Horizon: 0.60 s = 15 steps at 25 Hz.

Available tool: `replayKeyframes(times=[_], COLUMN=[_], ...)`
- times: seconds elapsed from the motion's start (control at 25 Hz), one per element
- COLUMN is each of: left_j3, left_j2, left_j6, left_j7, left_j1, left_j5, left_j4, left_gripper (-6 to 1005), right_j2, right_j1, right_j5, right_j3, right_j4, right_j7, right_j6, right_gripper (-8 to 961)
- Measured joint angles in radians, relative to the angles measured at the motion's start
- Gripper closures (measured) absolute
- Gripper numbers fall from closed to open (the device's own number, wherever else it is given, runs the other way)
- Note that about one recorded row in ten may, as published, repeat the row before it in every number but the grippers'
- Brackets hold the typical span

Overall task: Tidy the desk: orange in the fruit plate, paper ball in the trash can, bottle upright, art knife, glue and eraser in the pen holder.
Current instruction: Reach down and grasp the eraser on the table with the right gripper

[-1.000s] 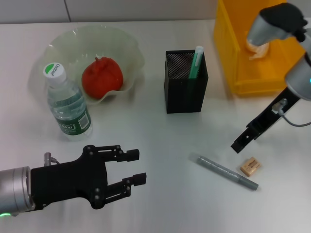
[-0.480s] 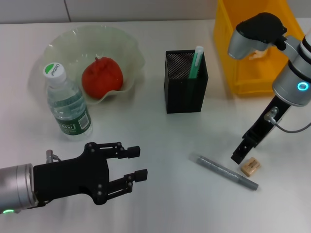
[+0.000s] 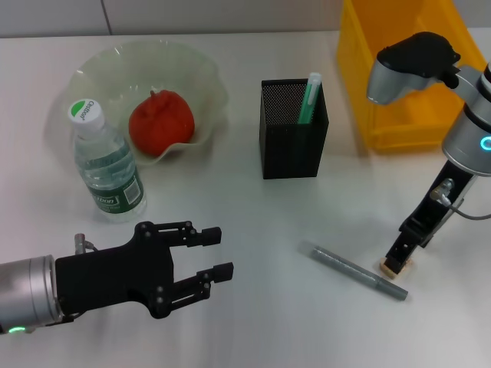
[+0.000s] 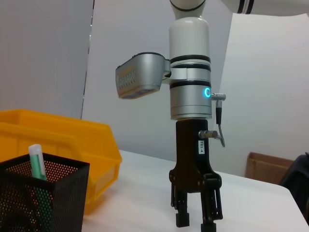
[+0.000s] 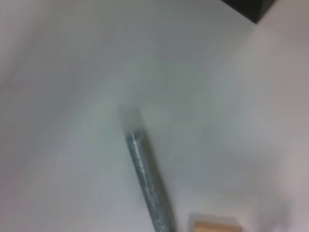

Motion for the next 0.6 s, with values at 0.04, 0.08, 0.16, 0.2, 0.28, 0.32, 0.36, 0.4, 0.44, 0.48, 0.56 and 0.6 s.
replayKeyframes(times=[0.04,0.08,0.16,0.2,0.28,0.32,0.36,0.4,0.44,0.48,0.56,0.6], left_j3=[0.000,0.000,0.000,0.000,0.000,0.000,0.000,0.000,0.000,0.001,0.003,0.003], left_j2=[0.000,0.000,0.000,0.000,-0.001,-0.001,-0.003,-0.003,-0.004,-0.003,-0.003,-0.003], left_j6=[-0.001,-0.003,-0.004,-0.004,-0.007,-0.007,-0.015,-0.017,-0.017,-0.017,-0.017,-0.017], left_j7=[0.000,0.000,0.000,0.000,0.000,0.000,0.001,0.001,0.001,0.001,0.001,0.001], left_j1=[0.000,-0.001,-0.001,-0.001,-0.002,-0.002,-0.002,-0.002,-0.002,-0.003,-0.003,-0.003], left_j5=[0.000,0.000,0.000,0.000,0.000,0.000,0.000,0.000,0.000,0.000,0.000,0.000], left_j4=[0.000,0.000,0.000,0.000,0.000,0.000,0.000,0.000,0.000,0.000,0.000,0.000], left_gripper=[511,510,510,510,510,511,511,511,511,511,511,511], right_j2=[0.001,0.001,0.005,0.008,0.012,0.013,0.013,0.014,0.014,0.014,0.015,0.015], right_j1=[0.000,0.000,0.000,0.000,0.000,0.000,0.001,0.001,0.002,0.002,0.004,0.004], right_j5=[-0.006,-0.009,-0.011,-0.011,-0.011,-0.011,-0.011,-0.011,-0.011,-0.011,-0.011,-0.012], right_j3=[0.000,0.000,0.000,0.000,0.000,-0.001,-0.002,-0.004,-0.007,-0.012,-0.023,-0.027], right_j4=[0.000,0.000,0.002,0.003,0.005,0.005,0.006,0.008,0.009,0.010,0.011,0.012], right_j7=[0.002,0.003,0.004,0.004,0.004,0.004,0.004,0.004,0.004,0.004,0.004,0.004], right_j6=[-0.001,-0.001,-0.001,-0.001,0.000,0.002,0.004,0.006,0.007,0.009,0.010,0.011], right_gripper=[213,213,213,213,212,212,212,212,212,212,212,213])
